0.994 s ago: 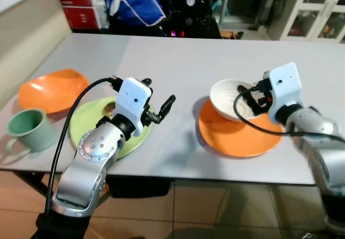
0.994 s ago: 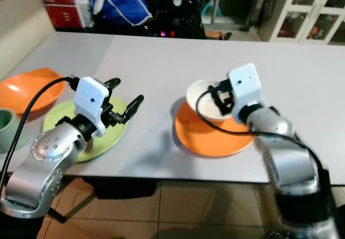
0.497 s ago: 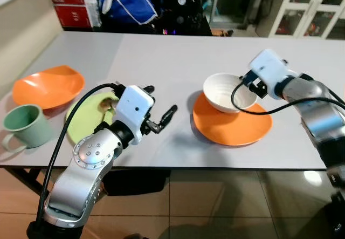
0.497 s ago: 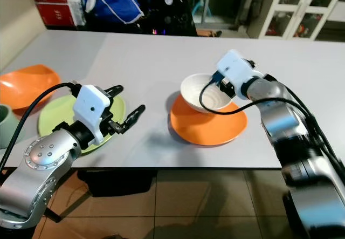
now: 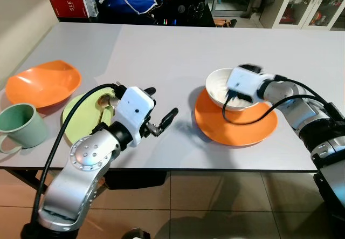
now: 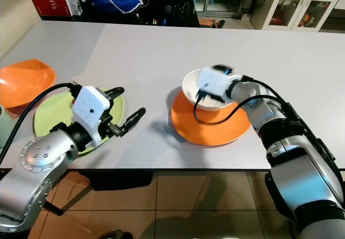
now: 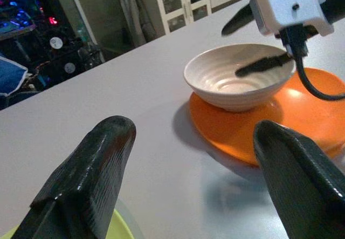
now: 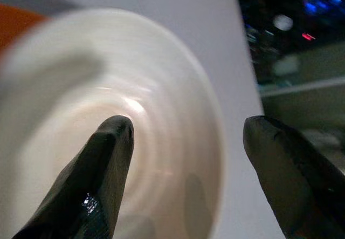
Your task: Setting the table
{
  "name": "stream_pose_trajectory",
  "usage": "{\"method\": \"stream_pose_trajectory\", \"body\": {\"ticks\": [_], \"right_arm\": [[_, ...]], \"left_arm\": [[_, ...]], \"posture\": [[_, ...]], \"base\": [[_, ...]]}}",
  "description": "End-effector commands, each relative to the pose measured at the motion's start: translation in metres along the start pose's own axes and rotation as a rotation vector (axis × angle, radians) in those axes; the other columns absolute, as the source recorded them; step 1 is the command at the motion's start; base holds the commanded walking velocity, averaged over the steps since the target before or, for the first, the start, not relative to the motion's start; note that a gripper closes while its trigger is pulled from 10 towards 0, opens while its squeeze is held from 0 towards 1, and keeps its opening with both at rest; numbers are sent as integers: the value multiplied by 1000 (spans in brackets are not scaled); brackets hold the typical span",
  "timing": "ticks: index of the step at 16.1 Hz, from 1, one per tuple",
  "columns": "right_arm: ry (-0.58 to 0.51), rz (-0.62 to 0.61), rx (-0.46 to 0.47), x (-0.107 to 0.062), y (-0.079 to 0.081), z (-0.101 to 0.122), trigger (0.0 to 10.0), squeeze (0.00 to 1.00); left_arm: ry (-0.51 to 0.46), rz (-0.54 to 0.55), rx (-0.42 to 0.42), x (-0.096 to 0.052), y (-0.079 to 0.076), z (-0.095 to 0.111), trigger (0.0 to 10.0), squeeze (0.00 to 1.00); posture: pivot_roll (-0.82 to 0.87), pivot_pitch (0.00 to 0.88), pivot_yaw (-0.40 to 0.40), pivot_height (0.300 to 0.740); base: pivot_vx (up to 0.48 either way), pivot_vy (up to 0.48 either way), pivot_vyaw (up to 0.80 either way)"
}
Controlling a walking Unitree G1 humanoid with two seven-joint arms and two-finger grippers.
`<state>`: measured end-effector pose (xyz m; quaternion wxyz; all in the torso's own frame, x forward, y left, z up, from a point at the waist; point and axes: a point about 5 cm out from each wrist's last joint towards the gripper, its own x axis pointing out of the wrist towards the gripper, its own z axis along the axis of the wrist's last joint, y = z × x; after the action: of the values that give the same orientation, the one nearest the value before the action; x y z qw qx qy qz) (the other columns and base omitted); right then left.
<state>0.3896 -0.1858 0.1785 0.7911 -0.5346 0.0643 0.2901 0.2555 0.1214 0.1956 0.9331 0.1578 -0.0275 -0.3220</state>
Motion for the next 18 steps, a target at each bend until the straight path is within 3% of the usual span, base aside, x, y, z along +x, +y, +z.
{"method": "stream_pose_trajectory", "body": {"ticks": [1, 5, 9, 14, 16, 17, 18], "right_arm": [[5, 60, -36, -2, 2, -3, 10000, 0], [-11, 315, -104, -15, 8, -15, 10000, 0], [-75, 367, -118, -24, -3, -11, 10000, 0], [-190, 197, -98, -34, -46, 10, 10000, 0], [-288, 17, 25, -46, -74, 20, 10000, 0], [-342, -133, 141, -61, -90, 20, 10000, 0], [-369, -180, 200, -67, -91, 19, 10000, 0]], "left_arm": [[-1, -22, -1, -2, -3, 2, 10000, 0], [3, -36, 5, -1, -3, 2, 10000, 0], [-4, -41, 6, 0, -3, 4, 10000, 0], [-9, 2, 20, 3, 3, 4, 10000, 0], [12, 148, 13, 4, 16, 3, 10000, 0], [-9, 245, -11, 1, 22, 5, 10000, 0], [-19, 263, -16, -2, 24, 7, 10000, 0]], "posture": [[9, 94, -9, 740], [3, 91, -2, 740], [3, 91, -2, 740], [2, 70, -8, 740], [6, 56, -30, 740], [14, 45, -42, 740], [19, 37, -45, 740]], "base": [[0, 0, 0], [0, 0, 0], [0, 0, 0], [0, 0, 0], [0, 0, 0], [0, 0, 0], [0, 0, 0]]}}
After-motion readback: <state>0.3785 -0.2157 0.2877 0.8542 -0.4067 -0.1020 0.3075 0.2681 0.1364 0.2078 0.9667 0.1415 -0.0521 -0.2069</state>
